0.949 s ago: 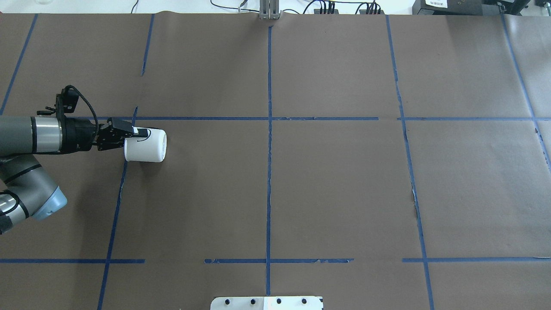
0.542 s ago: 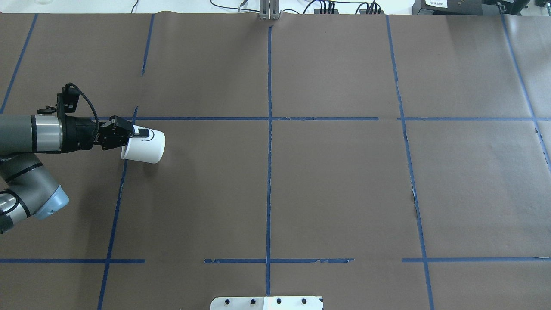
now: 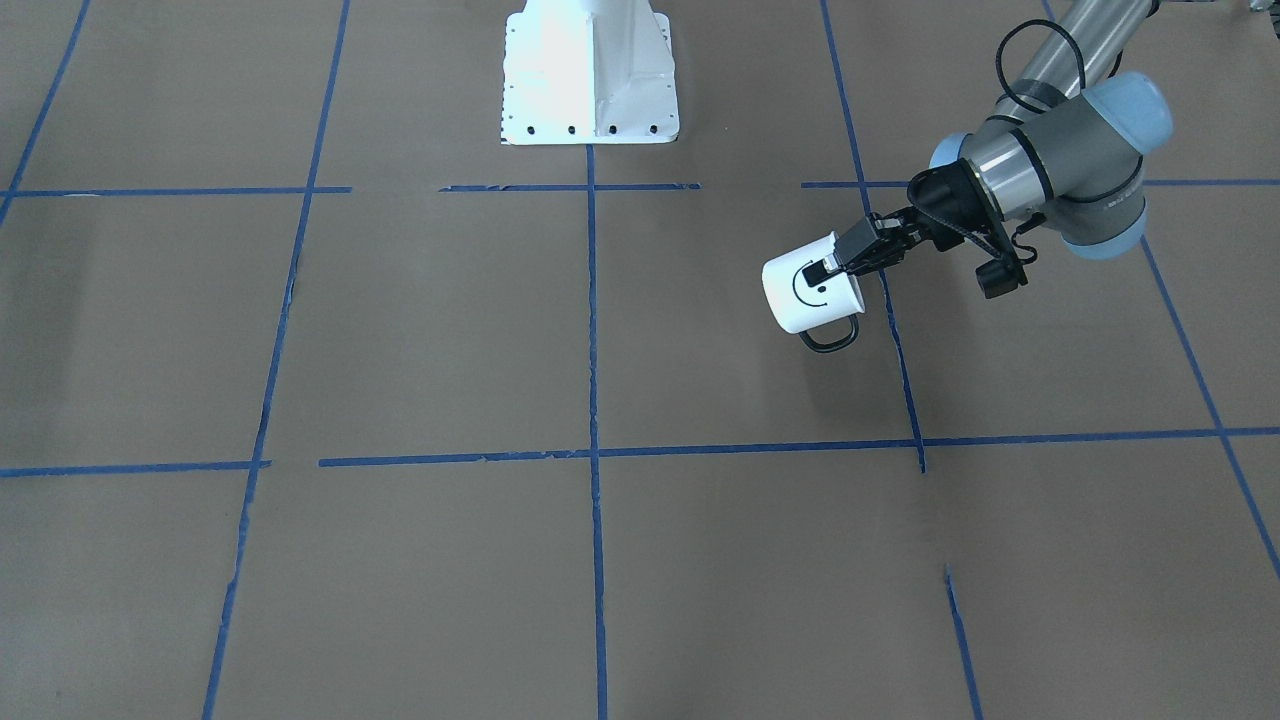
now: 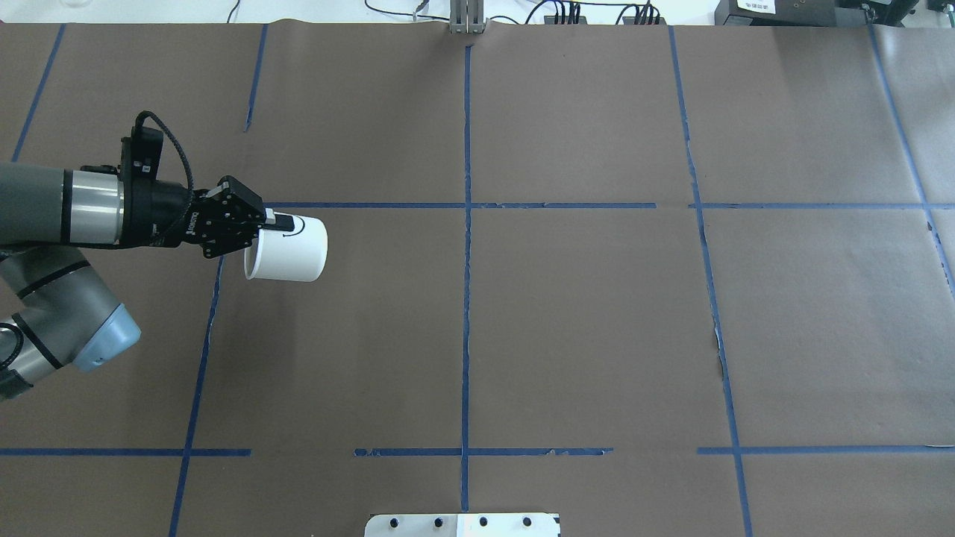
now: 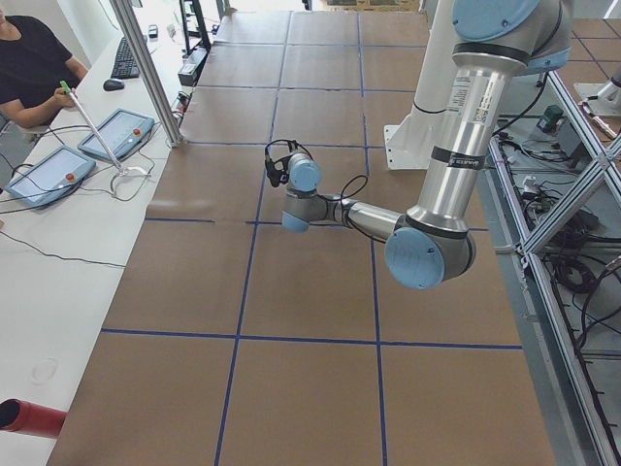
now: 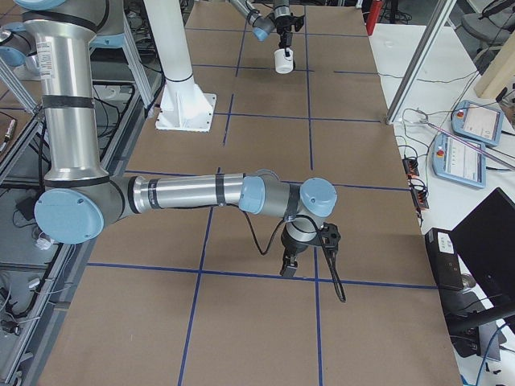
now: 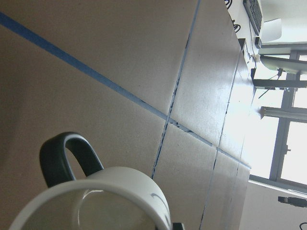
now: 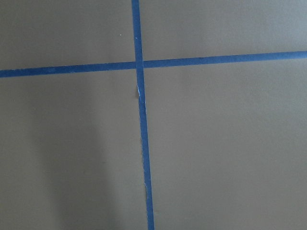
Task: Flip mug
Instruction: 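Lift the mug with the left gripper and carry it toward the table centre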
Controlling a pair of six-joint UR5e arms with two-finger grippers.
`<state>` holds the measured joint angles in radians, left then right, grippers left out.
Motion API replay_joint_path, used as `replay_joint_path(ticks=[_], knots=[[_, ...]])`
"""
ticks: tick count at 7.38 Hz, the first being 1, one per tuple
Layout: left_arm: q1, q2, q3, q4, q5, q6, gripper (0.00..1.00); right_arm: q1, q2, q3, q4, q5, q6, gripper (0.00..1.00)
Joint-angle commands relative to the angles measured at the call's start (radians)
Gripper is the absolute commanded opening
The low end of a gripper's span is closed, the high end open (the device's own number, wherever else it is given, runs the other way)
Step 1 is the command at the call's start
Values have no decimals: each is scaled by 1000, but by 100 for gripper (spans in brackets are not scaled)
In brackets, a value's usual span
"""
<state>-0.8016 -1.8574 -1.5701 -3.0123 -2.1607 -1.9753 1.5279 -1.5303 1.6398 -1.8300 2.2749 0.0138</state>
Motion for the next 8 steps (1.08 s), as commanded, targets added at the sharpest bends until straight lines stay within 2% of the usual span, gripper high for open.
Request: replay_joint_path(ticks=[1,2,3,5,6,7,8], knots=[[1,-125,-100,399,13,147,0,0,-1,0,0,0,0,100],[2,-193,-109,547,16,214,0,0,1,0,0,0,0,100],[10,-253,-111,672,72,272,0,0,1,0,0,0,0,100],[79,-456,-105,1105,203,479,0,0,-1,0,0,0,0,100],[112,-495,-93,1191,240,548,0,0,1,0,0,0,0,100],[140,-517,-53,1208,245,590,0,0,1,0,0,0,0,100],[153,-587,43,1249,245,660,0,0,-1,0,0,0,0,100]])
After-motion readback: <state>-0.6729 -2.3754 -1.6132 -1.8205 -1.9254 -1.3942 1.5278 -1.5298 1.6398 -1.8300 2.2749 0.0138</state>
